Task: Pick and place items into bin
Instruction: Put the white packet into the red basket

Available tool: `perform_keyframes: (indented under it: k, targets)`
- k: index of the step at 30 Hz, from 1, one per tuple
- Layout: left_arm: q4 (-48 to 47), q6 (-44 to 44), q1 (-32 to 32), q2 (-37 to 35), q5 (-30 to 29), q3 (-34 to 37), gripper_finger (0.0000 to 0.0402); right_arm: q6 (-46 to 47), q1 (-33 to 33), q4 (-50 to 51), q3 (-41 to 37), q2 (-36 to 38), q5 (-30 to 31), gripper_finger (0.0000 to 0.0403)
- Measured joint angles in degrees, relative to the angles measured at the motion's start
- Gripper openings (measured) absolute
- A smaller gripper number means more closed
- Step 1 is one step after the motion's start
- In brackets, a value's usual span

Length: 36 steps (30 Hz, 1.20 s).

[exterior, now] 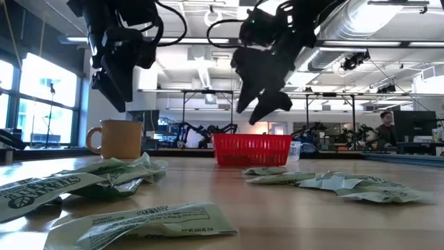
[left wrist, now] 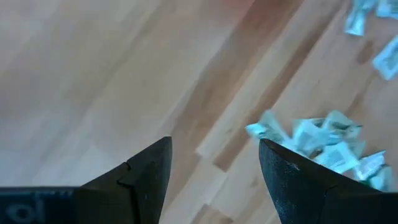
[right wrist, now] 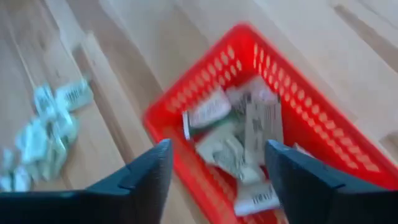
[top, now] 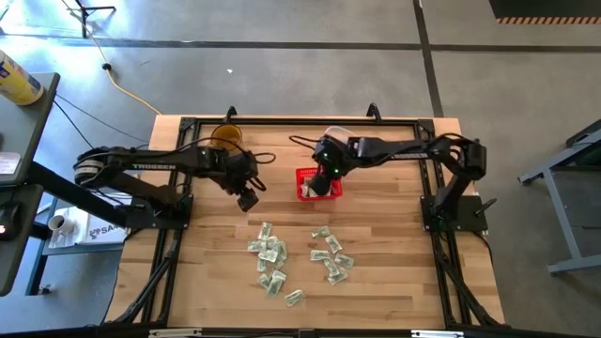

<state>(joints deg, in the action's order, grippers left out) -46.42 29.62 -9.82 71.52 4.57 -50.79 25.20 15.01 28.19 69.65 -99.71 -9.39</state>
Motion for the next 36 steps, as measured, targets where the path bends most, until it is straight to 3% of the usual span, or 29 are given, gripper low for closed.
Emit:
perform_keyframes:
  k: [8, 13, 20, 29, 36]
  targets:
    - [-0.2, 16.5, 3.9, 5.0, 1.1, 0.0, 0.0276, -9.1, -1.8, 15.5, -0.3, 0.4, 4.9, 0.0275]
    - [1.2, 28.5, 10.5, 8.6, 0.8, 0.0, 0.0276, -14.2, -2.9, 19.0, -1.4, 0.8, 8.1, 0.0275]
    - [5.5, 38.9, 17.5, 15.0, -1.1, 0.0, 0.0276, -18.0, -3.5, 21.4, -6.7, 0.8, 11.5, 0.0275]
    - [13.5, 45.7, 18.1, 22.4, -2.8, 0.0, 0.0276, -16.1, -3.5, 20.0, -16.9, 1.1, 12.8, 0.0275]
    - [13.7, 46.5, 18.2, 25.3, -5.2, -0.3, 0.0265, -9.1, -3.5, 15.3, -21.0, 8.0, 14.7, 0.0275]
